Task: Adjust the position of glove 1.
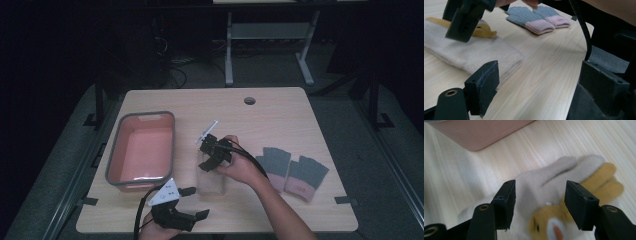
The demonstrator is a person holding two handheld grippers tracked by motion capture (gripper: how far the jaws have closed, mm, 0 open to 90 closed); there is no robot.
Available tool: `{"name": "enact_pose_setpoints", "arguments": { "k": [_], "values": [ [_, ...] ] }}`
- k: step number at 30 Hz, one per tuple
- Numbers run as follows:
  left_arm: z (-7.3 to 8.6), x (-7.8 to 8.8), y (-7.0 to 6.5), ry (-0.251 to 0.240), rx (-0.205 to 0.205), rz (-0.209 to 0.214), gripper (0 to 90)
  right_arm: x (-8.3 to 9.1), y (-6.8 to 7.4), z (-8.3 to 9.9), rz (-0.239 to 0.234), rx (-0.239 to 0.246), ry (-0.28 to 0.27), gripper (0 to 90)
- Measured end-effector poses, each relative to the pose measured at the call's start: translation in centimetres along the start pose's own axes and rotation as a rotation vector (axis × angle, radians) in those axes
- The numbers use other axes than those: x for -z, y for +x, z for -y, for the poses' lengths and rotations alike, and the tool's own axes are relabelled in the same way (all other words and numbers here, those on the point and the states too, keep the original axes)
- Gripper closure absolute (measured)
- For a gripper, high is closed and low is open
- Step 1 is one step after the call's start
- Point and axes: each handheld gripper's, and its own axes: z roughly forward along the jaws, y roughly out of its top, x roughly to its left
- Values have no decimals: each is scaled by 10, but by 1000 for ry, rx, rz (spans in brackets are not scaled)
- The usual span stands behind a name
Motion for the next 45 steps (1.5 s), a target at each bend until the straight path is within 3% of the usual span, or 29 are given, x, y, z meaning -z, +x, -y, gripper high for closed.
{"name": "enact_pose_setpoints", "arguments": {
  "k": [5, 11, 24, 28, 34, 39, 45],
  "values": [
    [0, 1, 0, -4, 4, -1, 163, -10, 4, -7, 3, 13, 8, 406],
    [0, 1, 0, -5, 5, 2, 163, -24, 5, -6, 29, 39, 68, 397],
    [0, -1, -2, -11, 16, -5, 163, -12, -2, 10, 28, 78, 87, 413],
    [-1, -3, -2, -12, 24, -6, 162, -7, -7, 18, 18, 59, 82, 414],
    [-4, -8, -1, -9, 72, 14, 162, 0, -14, 32, 26, 32, 69, 421],
    [-10, -15, -3, 12, 89, -1, 162, 6, -16, 39, 24, 13, 57, 416],
    [-18, -23, 0, 41, 110, -18, 163, 27, -20, 47, 6, -58, -17, 377]
  ]
}}
